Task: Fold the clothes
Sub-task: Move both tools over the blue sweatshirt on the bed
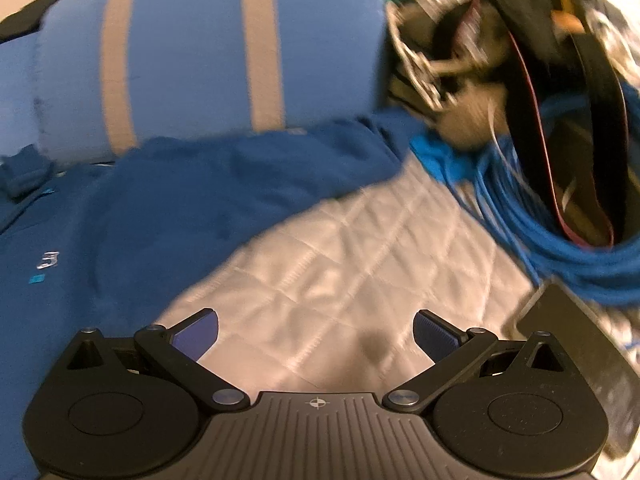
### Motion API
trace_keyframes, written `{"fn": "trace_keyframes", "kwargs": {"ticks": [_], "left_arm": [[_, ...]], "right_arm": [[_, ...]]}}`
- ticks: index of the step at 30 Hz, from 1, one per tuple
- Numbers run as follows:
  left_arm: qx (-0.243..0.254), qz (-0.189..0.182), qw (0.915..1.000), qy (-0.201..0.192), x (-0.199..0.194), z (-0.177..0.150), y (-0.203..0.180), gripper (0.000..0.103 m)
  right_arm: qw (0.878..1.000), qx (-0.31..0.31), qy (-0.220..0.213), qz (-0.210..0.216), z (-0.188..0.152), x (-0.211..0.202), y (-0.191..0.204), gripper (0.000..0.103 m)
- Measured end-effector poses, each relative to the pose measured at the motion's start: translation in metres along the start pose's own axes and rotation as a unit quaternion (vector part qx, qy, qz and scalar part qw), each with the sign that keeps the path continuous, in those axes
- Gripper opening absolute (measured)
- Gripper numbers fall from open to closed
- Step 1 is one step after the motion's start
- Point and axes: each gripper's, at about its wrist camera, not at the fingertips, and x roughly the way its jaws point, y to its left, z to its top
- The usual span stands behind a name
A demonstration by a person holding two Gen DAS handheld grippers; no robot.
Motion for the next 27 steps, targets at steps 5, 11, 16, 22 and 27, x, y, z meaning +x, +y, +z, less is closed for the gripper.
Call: {"fn": "trace_keyframes", "kwargs": {"ticks": [5,11,16,22,27], "left_arm": [[0.013,-0.037,0.9989,-0.025,-0.02,0.018,-0.011,0.103],[0.038,-0.038,0.9978,-0.04,-0.034,0.032,-0.028,0.103],[0.044,-0.05,0.9967,-0.046,-0.051,0.038,-0.038,0.103],[0.057,-0.064,0.9935,-0.076,-0.091,0.039,-0.037,0.103],[0.045,-0.069,0.9919,-0.097,-0.121,0.035,-0.03,0.103]], "right_arm": [[0.999,-0.032,-0.013,0.027,0.015,-0.023,0.022,0.103],[0.995,-0.06,-0.027,0.071,0.028,-0.049,0.057,0.103],[0.988,-0.088,-0.027,0.121,0.026,-0.064,0.089,0.103],[0.979,-0.128,-0.02,0.156,0.018,-0.058,0.131,0.103],[0.974,-0.145,-0.006,0.172,0.016,-0.044,0.156,0.103]]}}
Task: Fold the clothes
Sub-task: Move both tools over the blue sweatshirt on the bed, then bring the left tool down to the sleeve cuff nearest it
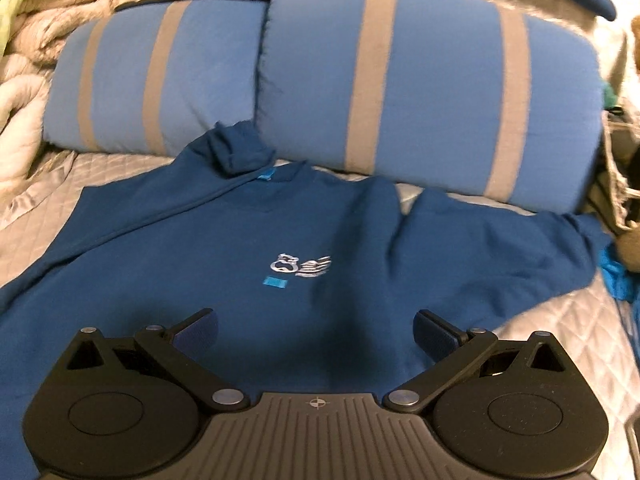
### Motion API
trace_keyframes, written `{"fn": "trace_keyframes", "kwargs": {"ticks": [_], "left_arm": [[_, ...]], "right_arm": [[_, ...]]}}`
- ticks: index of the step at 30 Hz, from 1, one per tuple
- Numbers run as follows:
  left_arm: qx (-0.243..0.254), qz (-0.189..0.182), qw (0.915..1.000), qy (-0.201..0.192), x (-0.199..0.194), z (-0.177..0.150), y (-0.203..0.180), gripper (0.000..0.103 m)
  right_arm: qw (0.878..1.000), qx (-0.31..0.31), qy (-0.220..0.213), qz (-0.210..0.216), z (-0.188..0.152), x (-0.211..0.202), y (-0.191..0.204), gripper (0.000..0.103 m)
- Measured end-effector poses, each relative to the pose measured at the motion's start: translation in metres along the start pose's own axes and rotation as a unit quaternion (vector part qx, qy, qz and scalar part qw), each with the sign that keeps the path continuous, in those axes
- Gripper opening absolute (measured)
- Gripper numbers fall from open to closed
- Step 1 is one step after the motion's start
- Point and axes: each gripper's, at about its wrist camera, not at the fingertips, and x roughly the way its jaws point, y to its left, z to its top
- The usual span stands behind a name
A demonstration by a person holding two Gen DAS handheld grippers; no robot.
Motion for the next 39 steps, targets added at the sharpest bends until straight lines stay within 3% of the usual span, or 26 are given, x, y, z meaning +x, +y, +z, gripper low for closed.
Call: {"fn": "trace_keyframes", "kwargs": {"ticks": [8,19,27,29,30,37,38,39], "left_arm": [[-0.028,-0.036,0.9979,-0.046,-0.027,-0.001,0.006,0.103],[-0.017,-0.097,0.9947,-0.03,0.034,-0.001,-0.039,0.103],[0.059,-0.124,0.9905,0.005,0.081,0.007,-0.094,0.102],[0.072,-0.126,0.9893,0.016,0.092,0.008,-0.105,0.096],[0.077,-0.125,0.9889,0.022,0.098,0.009,-0.11,0.092],[0.076,-0.145,0.9827,0.086,0.141,0.013,-0.134,0.091],[0.075,-0.146,0.9817,0.098,0.147,0.013,-0.136,0.089],[0.075,-0.144,0.9808,0.108,0.153,0.012,-0.139,0.077]], "right_arm": [[0.999,-0.005,0.028,0.02,0.004,0.012,0.016,0.103],[0.997,0.038,0.049,0.04,-0.024,-0.026,0.029,0.103],[0.998,0.04,0.03,0.033,-0.032,-0.035,0.044,0.103],[0.998,0.042,0.027,0.033,-0.034,-0.036,0.044,0.103],[0.998,0.044,0.025,0.033,-0.034,-0.036,0.043,0.103],[0.997,0.068,0.031,0.032,-0.034,-0.032,0.04,0.103],[0.997,0.068,0.031,0.032,-0.034,-0.031,0.04,0.103],[0.997,0.068,0.032,0.033,-0.035,-0.031,0.039,0.103]]}}
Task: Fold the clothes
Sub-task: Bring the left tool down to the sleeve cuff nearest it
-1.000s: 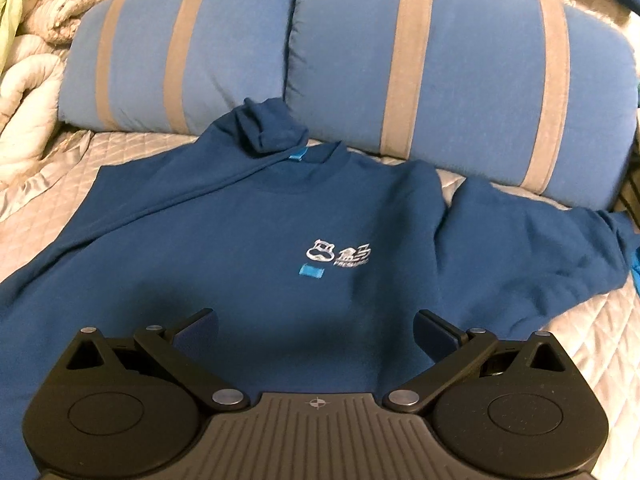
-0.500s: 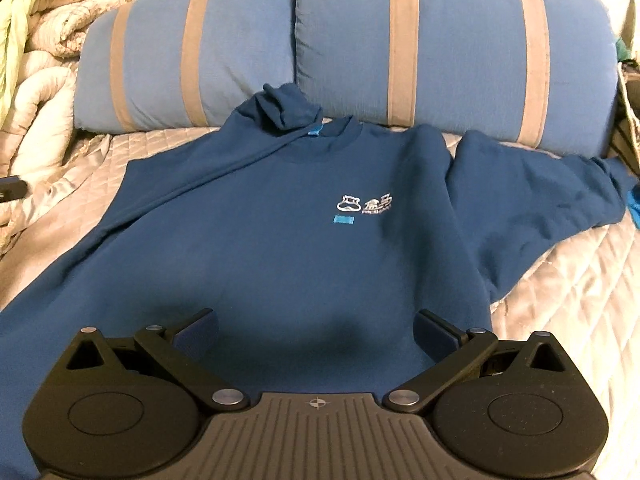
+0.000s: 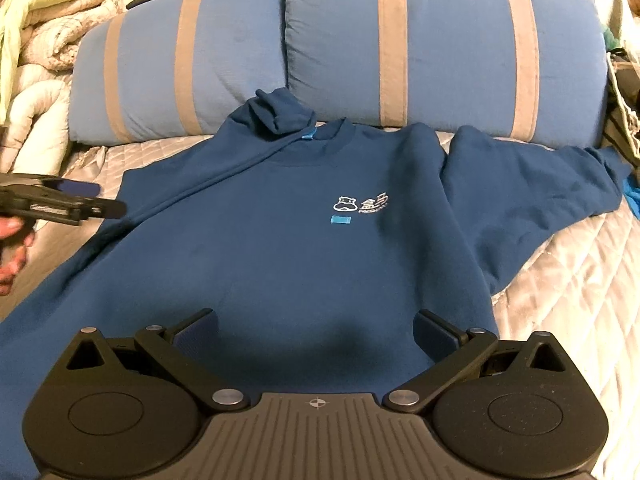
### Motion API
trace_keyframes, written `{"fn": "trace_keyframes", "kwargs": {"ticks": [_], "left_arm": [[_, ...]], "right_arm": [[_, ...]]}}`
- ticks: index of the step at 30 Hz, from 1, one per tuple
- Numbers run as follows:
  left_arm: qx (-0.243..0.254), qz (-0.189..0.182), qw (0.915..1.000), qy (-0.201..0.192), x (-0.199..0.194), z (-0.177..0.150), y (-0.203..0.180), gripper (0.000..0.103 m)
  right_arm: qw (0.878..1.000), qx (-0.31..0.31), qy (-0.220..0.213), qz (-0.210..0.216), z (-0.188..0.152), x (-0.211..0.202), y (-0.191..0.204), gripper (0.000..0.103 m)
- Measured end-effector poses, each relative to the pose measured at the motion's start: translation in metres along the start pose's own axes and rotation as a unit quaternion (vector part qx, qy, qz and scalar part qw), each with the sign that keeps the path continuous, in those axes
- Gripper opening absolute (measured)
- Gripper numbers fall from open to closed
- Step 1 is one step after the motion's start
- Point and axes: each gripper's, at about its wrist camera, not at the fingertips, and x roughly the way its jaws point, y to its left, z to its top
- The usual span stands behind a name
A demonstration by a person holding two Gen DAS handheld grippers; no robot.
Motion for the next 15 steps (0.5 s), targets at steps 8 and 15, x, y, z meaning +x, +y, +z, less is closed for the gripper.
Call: {"fn": "trace_keyframes", "kwargs": {"ticks": [8,15], "left_arm": [[0.019,0.035,0.9986,0.033,0.015,0.002,-0.009,0.009],[0.022,0.074,0.9968,-0.021,-0.03,0.008,0.005,0.007]], "right_arm": [[1.0,0.013,0.008,0.007,-0.002,0.001,-0.007,0.103],[0.999,0.019,0.016,0.02,-0.002,0.003,-0.011,0.103]]}}
